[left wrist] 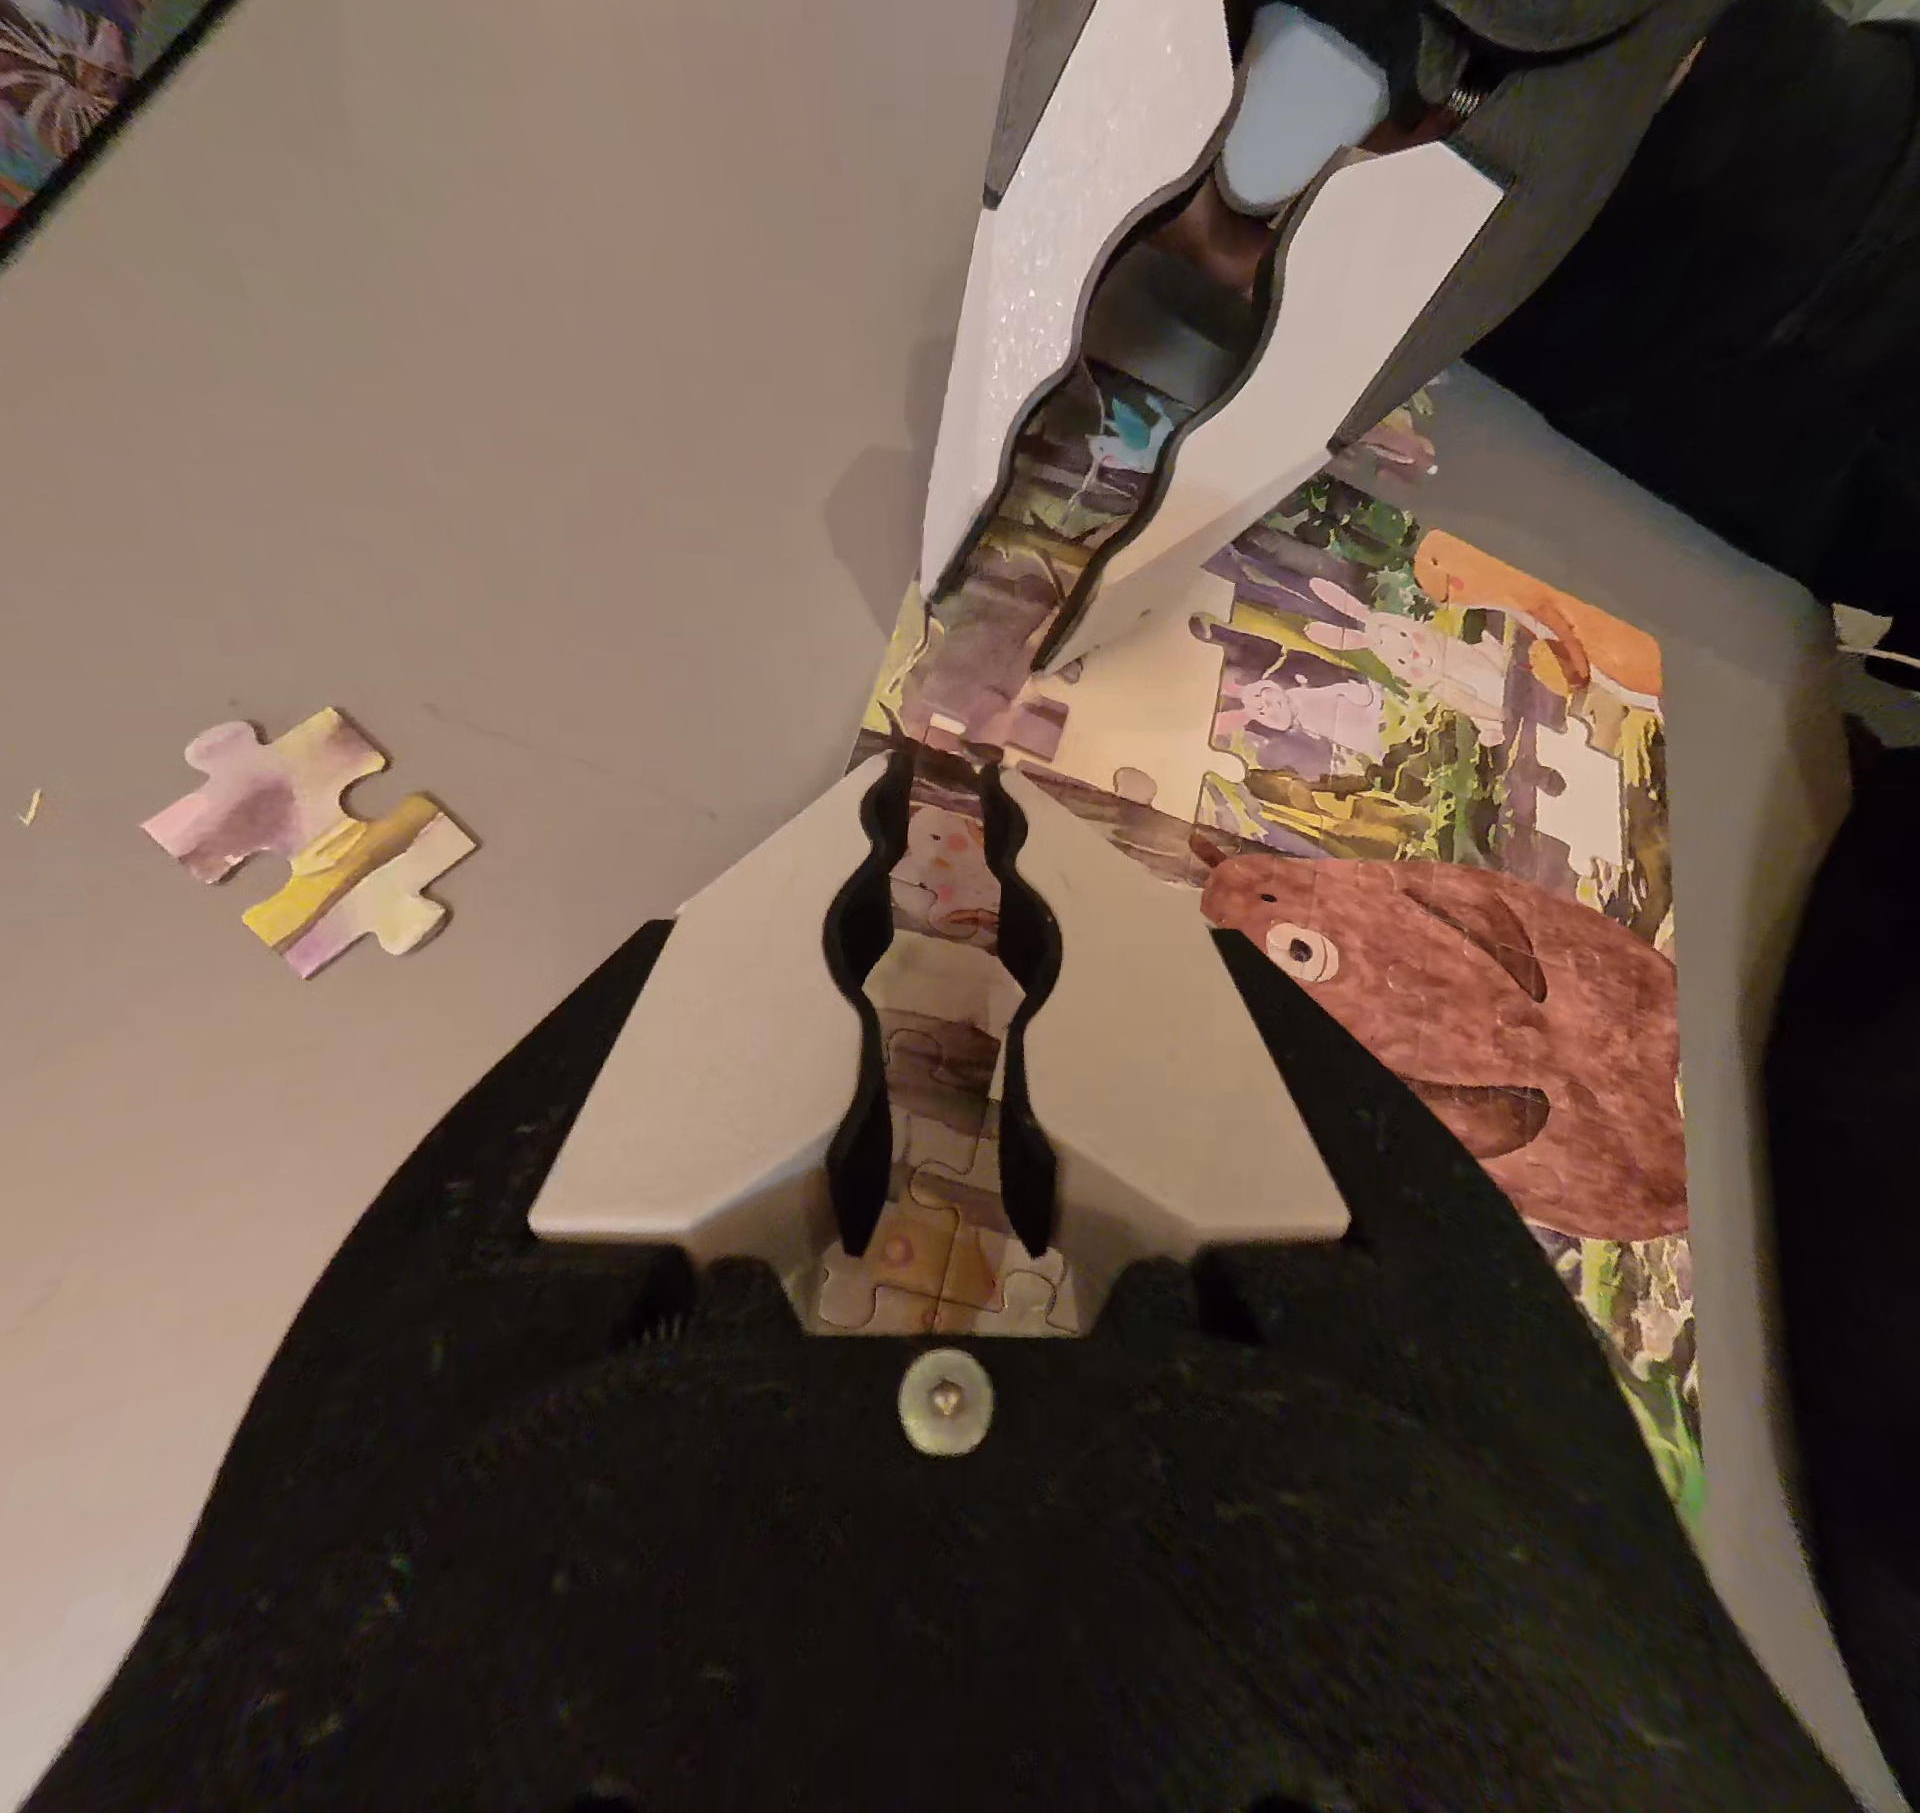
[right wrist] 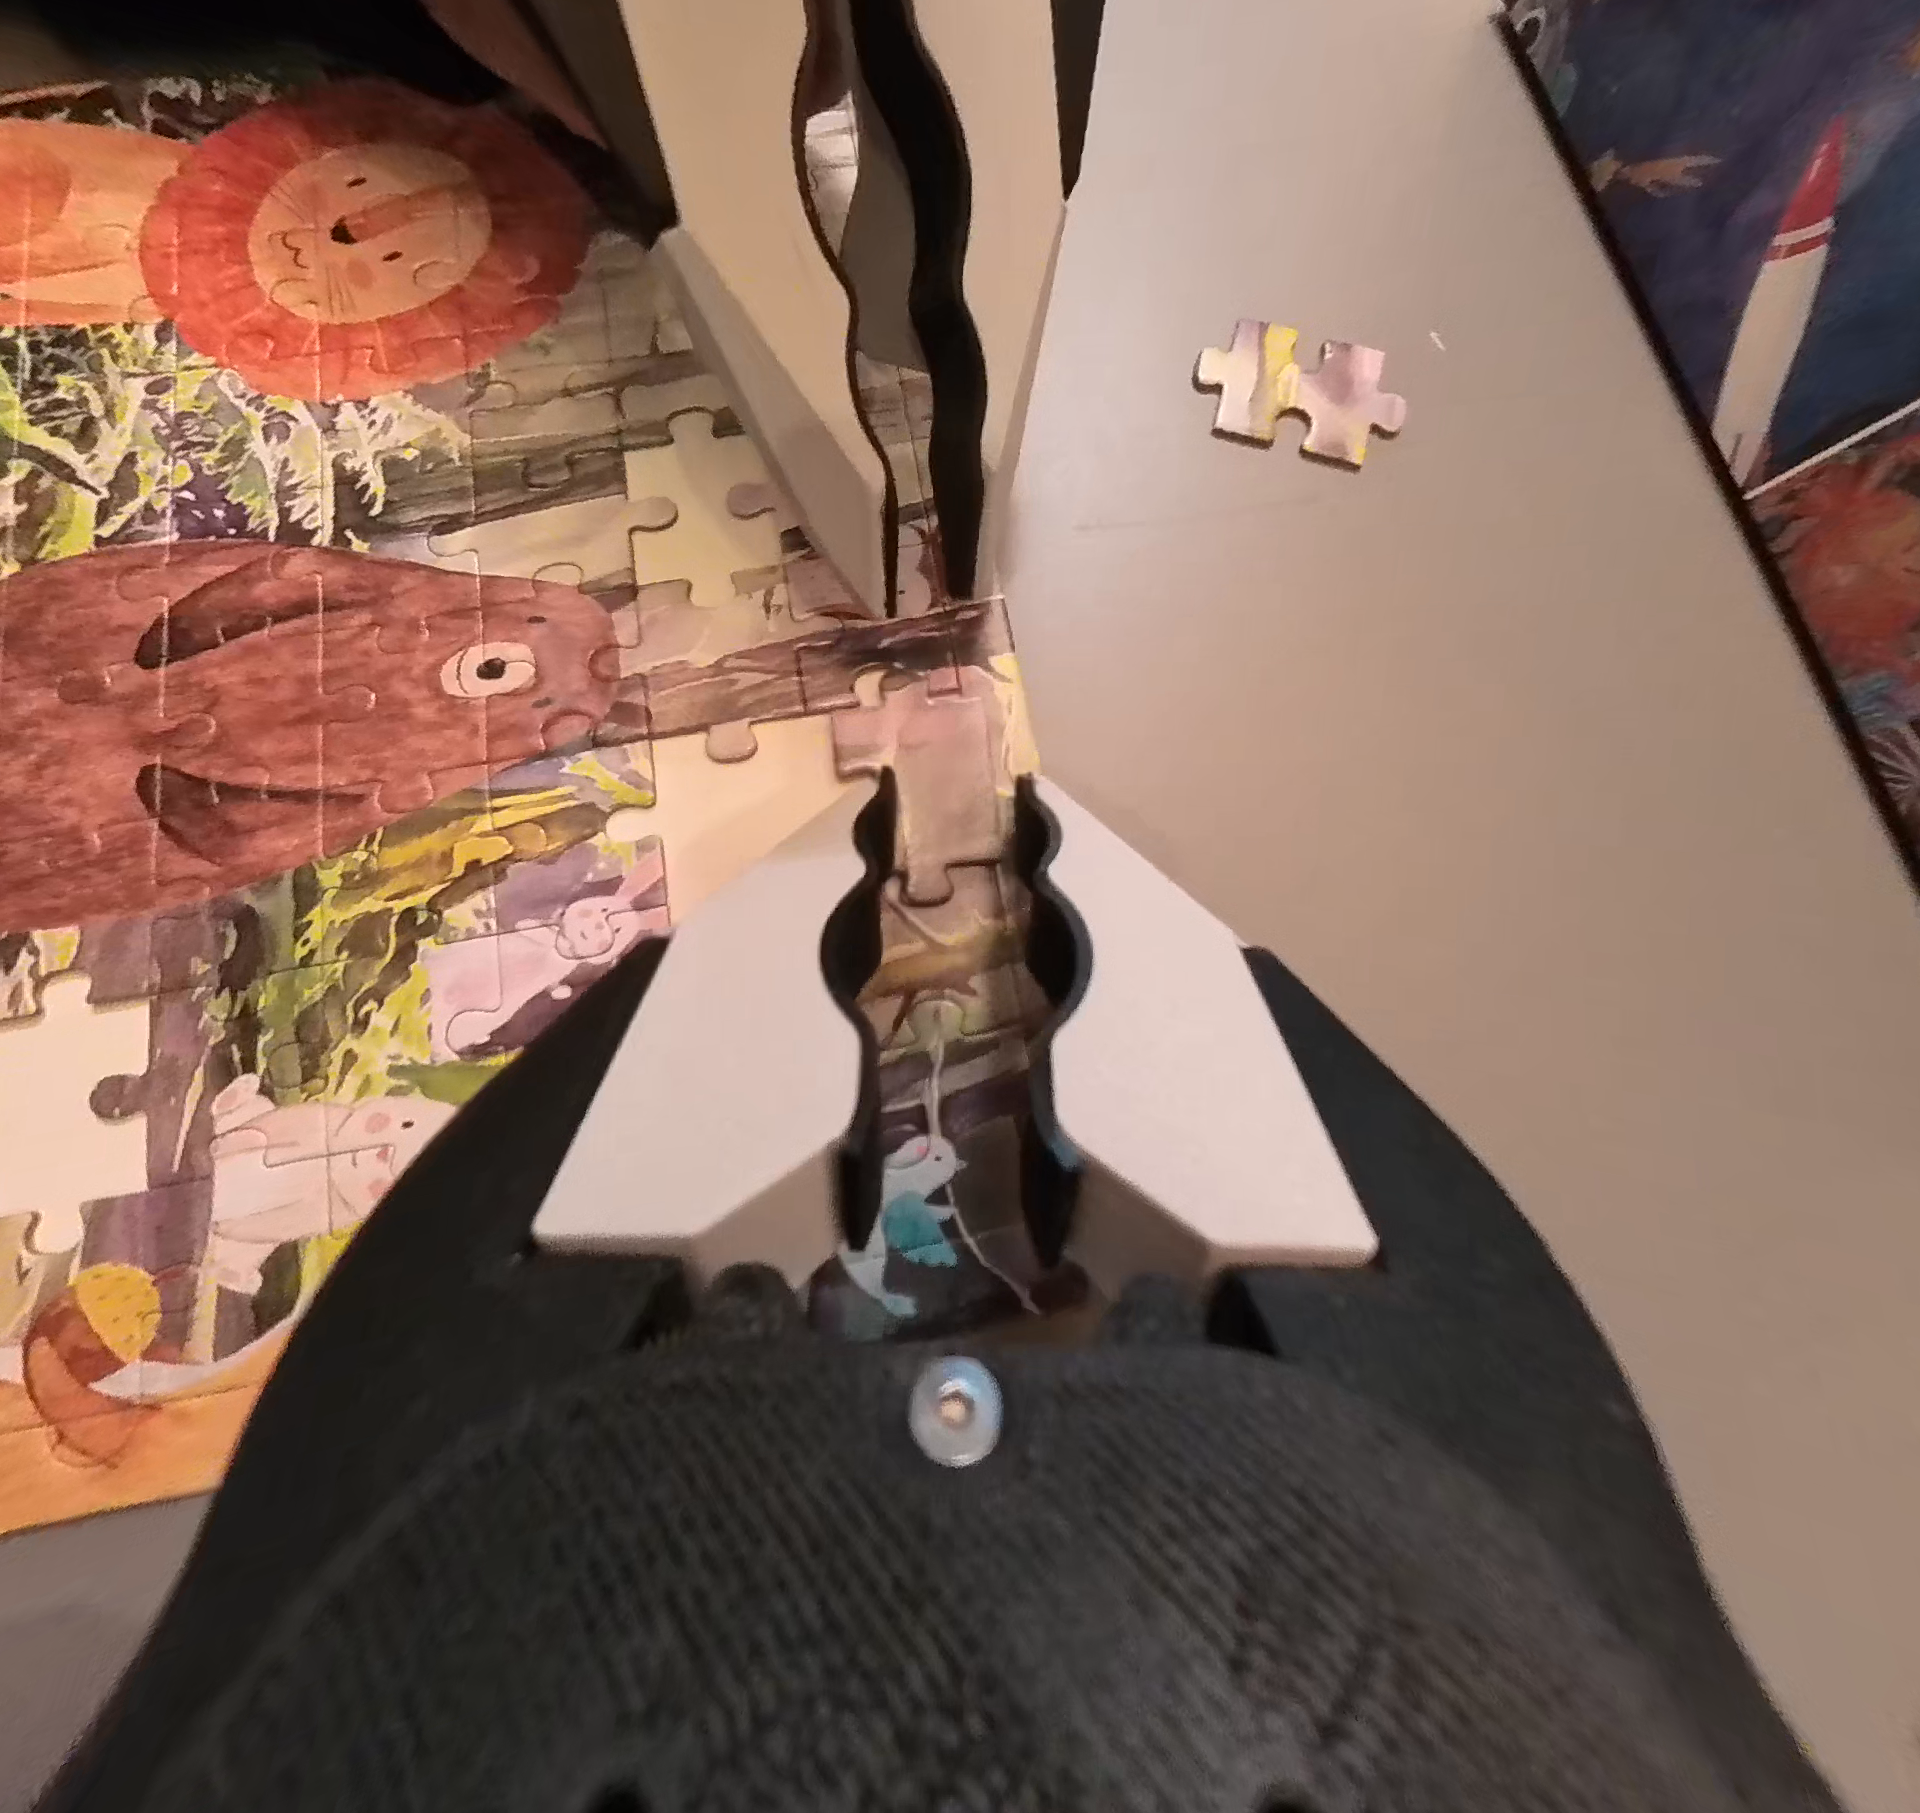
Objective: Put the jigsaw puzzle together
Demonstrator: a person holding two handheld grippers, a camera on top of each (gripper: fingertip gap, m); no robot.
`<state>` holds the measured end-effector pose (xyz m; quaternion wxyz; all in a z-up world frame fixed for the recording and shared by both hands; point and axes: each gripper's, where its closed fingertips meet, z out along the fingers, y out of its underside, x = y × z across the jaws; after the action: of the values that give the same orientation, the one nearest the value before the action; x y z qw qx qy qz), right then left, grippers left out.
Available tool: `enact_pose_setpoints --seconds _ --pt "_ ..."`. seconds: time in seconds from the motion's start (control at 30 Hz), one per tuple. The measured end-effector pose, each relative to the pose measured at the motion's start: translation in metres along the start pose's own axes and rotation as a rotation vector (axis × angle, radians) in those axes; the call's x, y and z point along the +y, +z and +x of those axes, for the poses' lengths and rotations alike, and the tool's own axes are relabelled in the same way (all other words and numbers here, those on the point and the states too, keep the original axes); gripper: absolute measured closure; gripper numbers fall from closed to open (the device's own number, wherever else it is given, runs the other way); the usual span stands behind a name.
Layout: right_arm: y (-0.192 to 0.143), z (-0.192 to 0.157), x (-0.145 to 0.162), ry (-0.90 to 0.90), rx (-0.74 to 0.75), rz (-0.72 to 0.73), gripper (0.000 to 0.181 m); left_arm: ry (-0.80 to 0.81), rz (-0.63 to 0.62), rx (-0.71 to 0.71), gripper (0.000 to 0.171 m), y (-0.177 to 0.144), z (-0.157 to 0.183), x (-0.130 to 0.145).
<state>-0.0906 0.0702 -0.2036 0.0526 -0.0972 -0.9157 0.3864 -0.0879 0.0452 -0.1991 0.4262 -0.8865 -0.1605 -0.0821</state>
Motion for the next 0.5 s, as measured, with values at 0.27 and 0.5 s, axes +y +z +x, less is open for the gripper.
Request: enact_pose_setpoints --seconds 0.27,0.5 --pt "0.0036 -0.0064 -0.0011 0.004 -0.030 0.003 0.161 -0.019 0.019 0.017 0.157 -0.0017 -0.0004 -0.0023" --pt "0.0030 -0.0089 -0.0002 0.009 -0.050 0.004 0.161 -0.020 0.008 0.012 0.156 -0.0005 -0.0011 -0.0009"
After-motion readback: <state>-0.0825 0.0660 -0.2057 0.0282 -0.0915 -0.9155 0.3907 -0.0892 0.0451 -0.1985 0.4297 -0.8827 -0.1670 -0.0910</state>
